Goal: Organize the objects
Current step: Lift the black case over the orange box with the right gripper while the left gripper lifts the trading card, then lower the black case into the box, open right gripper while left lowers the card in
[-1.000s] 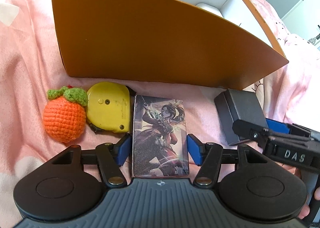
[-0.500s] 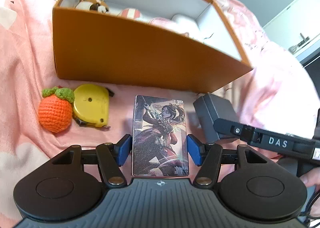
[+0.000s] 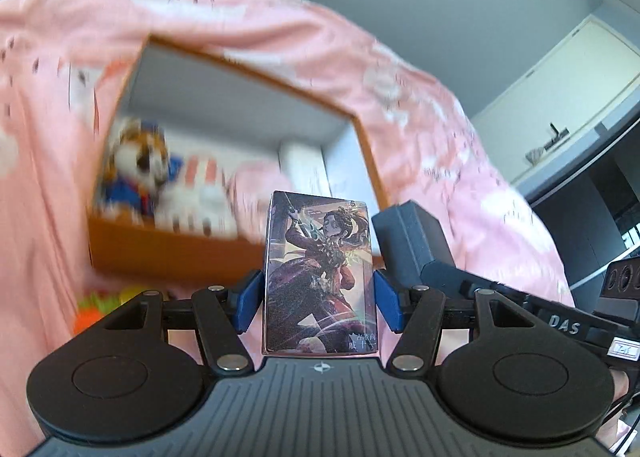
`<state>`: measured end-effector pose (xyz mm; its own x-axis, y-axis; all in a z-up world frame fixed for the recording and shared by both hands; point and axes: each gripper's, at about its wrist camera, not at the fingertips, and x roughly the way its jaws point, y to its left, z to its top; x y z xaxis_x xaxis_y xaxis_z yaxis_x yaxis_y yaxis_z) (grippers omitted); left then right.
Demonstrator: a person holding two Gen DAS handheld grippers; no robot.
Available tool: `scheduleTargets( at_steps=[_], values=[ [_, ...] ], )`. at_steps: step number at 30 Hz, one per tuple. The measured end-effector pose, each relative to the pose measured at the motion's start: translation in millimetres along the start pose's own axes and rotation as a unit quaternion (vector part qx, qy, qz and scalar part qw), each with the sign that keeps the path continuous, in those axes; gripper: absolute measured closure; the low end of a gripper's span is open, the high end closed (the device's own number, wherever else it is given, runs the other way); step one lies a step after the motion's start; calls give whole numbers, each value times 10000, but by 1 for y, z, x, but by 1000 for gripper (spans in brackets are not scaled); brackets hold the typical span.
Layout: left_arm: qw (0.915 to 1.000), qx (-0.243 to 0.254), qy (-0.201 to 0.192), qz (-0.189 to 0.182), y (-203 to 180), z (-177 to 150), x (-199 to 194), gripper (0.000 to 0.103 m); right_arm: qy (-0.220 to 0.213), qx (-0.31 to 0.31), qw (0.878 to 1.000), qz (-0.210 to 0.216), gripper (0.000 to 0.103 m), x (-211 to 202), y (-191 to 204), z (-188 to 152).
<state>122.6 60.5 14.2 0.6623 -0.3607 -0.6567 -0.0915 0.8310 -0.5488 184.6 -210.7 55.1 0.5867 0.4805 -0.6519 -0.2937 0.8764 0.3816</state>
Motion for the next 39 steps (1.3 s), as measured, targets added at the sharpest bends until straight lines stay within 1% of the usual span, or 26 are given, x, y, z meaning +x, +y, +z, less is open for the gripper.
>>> scheduleTargets(
  at_steps=[2,3,6,10,14,16,19,23,26,28,33,39],
  values=[
    [9998,0,-163,78,-1,18,4,34,-52,-89,9999,-13,27,10,3,15],
    [9997,-1,-240,106,1,25,-1,34,-80,-120,9999,-22,27,17,4,23],
    [9989,-10,-397,248,5,48,-1,35,-90,-66,9999,21,27,44,3,51],
    [9984,-127,-381,394,17,76,21,34,-100,64,9999,-29,27,84,1,81],
    [9981,-183,-262,531,30,96,48,35,18,192,9998,-105,27,130,-3,97],
    [9978,-209,-217,589,36,103,59,35,103,180,9997,-153,27,151,-4,101],
    [9975,-250,-165,635,43,112,72,35,161,127,9992,-336,27,178,-5,104],
    [9973,-218,-91,701,49,120,85,35,219,161,9989,-381,27,203,-6,104],
    [9966,-189,-41,800,55,124,97,35,226,-24,9985,-506,27,215,-2,103],
    [9963,-187,-9,839,58,126,103,35,319,-115,9979,-548,27,225,-1,104],
    [9947,-124,45,1020,63,128,116,35,609,-71,9968,-515,27,241,-5,101],
    [9926,-134,234,1184,67,129,132,34,936,6,9946,-442,26,252,-9,102]
  ],
)
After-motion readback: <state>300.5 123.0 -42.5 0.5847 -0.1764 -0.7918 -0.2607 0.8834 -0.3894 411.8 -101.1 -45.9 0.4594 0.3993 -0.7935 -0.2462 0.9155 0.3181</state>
